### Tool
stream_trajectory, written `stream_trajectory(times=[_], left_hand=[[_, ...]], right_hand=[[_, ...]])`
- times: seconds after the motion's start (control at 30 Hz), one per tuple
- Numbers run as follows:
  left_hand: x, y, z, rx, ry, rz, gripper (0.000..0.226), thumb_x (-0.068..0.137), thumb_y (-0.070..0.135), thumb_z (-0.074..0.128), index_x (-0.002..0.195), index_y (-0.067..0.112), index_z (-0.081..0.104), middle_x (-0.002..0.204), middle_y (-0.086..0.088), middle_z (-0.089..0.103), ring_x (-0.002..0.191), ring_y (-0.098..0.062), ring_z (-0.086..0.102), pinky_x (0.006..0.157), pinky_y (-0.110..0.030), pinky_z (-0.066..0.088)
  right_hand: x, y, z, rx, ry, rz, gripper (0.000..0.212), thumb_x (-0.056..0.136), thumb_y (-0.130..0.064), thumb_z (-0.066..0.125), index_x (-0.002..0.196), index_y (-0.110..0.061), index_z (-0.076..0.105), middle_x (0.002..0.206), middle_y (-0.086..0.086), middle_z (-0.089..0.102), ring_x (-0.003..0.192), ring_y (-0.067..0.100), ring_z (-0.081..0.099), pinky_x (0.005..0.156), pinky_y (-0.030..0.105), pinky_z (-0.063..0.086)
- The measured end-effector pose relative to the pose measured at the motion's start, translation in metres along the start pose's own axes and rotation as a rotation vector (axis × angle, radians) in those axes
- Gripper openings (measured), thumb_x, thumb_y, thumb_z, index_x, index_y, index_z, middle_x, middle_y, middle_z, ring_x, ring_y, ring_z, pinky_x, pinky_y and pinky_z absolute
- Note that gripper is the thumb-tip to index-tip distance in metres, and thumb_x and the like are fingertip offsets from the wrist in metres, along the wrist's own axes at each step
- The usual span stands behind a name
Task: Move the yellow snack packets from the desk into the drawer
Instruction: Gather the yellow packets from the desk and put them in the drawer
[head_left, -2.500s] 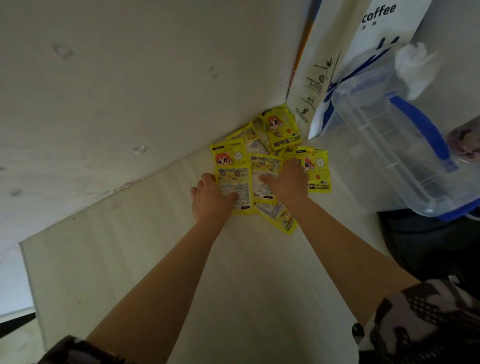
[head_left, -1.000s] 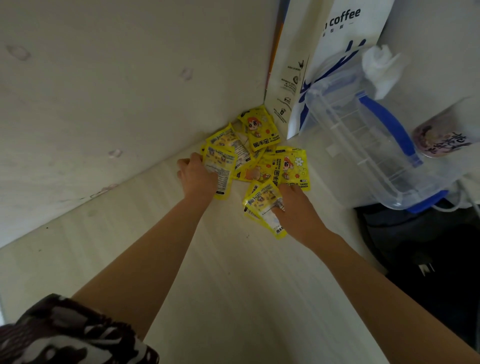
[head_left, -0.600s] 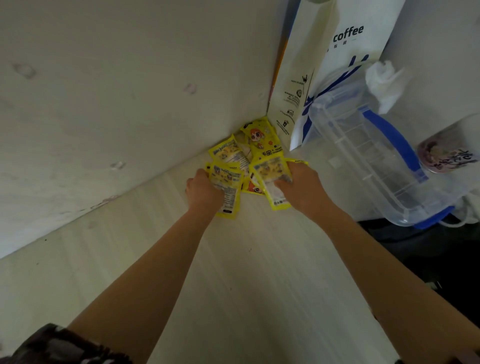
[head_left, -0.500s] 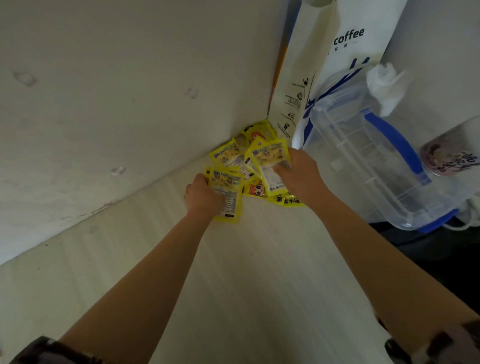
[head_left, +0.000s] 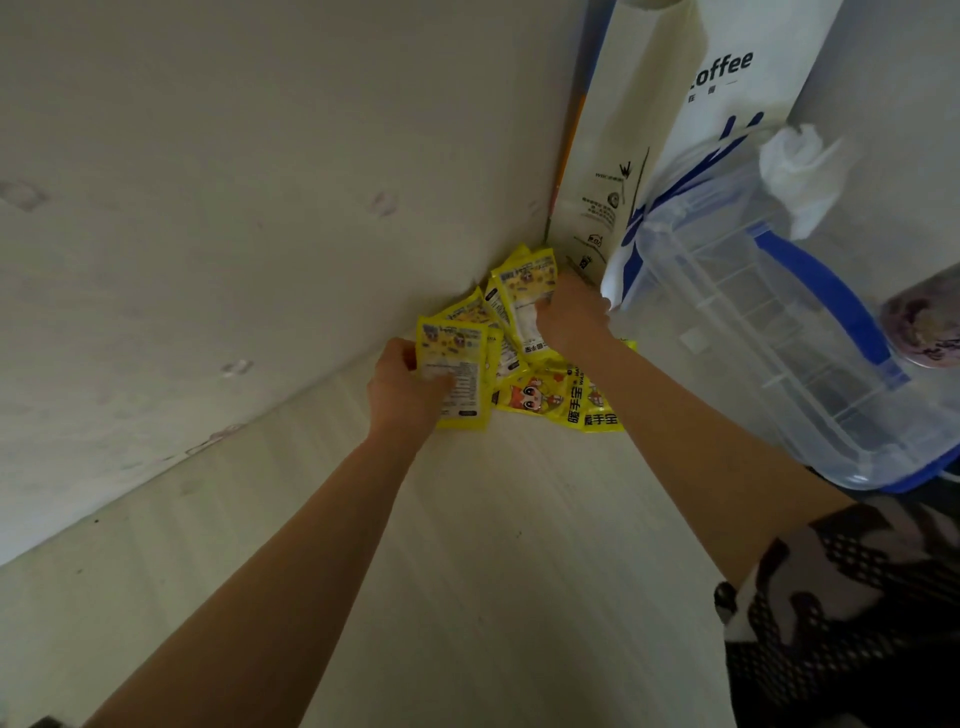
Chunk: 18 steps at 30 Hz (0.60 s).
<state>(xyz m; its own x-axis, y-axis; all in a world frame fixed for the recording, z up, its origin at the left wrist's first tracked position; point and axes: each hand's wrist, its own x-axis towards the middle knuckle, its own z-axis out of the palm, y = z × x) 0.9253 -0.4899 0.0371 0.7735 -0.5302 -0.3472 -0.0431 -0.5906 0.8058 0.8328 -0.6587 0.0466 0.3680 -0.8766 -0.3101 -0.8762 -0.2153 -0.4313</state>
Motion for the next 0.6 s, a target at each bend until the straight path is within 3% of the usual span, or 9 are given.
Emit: stream_trajectory(times=[0.1, 0.2, 0.23, 0.3, 0.43, 0.6], left_hand=[[0.000, 0.002, 0.003, -0.089, 0.014, -0.078, 0.029, 0.078, 0.011, 0.074, 0.098, 0.018, 0.054, 0.098, -0.004, 0.066, 0.086, -0.024, 0.067, 0.073, -0.036, 0.057], [-0.003, 0.003, 0.007, -0.131, 0.017, -0.100, 0.028, 0.080, 0.009, 0.072, 0.096, 0.018, 0.052, 0.096, -0.004, 0.065, 0.084, -0.023, 0.066, 0.069, -0.031, 0.054], [-0.004, 0.002, 0.008, -0.137, 0.020, -0.103, 0.028, 0.081, 0.009, 0.071, 0.097, 0.019, 0.051, 0.096, -0.003, 0.064, 0.086, -0.023, 0.066, 0.070, -0.033, 0.055], [-0.005, -0.001, 0.009, -0.139, 0.039, -0.116, 0.028, 0.082, 0.010, 0.070, 0.098, 0.019, 0.050, 0.098, -0.003, 0.064, 0.090, -0.025, 0.066, 0.077, -0.038, 0.057], [-0.006, -0.002, 0.010, -0.130, 0.077, -0.153, 0.032, 0.082, 0.016, 0.070, 0.108, 0.016, 0.051, 0.110, -0.007, 0.064, 0.097, -0.027, 0.065, 0.085, -0.046, 0.055], [-0.018, -0.001, 0.009, -0.097, 0.071, -0.152, 0.039, 0.085, 0.017, 0.068, 0.118, 0.012, 0.049, 0.114, -0.008, 0.061, 0.100, -0.028, 0.063, 0.087, -0.045, 0.054]], right_hand=[[0.001, 0.000, 0.000, 0.030, -0.018, 0.061, 0.027, 0.092, -0.014, 0.048, 0.117, -0.004, 0.053, 0.127, 0.019, 0.053, 0.123, 0.038, 0.046, 0.101, 0.041, 0.035], [0.003, 0.007, 0.000, 0.105, -0.038, -0.003, 0.007, 0.090, -0.010, 0.049, 0.085, -0.008, 0.053, 0.092, 0.012, 0.056, 0.100, 0.032, 0.056, 0.079, 0.034, 0.040], [0.000, 0.009, -0.003, 0.123, -0.034, -0.020, 0.011, 0.089, -0.008, 0.049, 0.078, -0.007, 0.050, 0.083, 0.009, 0.053, 0.090, 0.028, 0.055, 0.073, 0.031, 0.037], [-0.007, 0.013, -0.007, 0.160, -0.008, -0.054, 0.006, 0.088, -0.006, 0.050, 0.084, -0.004, 0.055, 0.085, 0.010, 0.055, 0.085, 0.025, 0.053, 0.071, 0.030, 0.038], [-0.025, 0.016, -0.019, 0.144, 0.007, -0.094, 0.014, 0.092, -0.009, 0.051, 0.101, 0.001, 0.056, 0.105, 0.021, 0.061, 0.099, 0.034, 0.057, 0.074, 0.036, 0.043], [-0.053, 0.024, -0.037, 0.301, -0.006, -0.059, 0.023, 0.090, -0.013, 0.053, 0.109, -0.003, 0.060, 0.100, 0.014, 0.066, 0.087, 0.027, 0.063, 0.066, 0.031, 0.049]])
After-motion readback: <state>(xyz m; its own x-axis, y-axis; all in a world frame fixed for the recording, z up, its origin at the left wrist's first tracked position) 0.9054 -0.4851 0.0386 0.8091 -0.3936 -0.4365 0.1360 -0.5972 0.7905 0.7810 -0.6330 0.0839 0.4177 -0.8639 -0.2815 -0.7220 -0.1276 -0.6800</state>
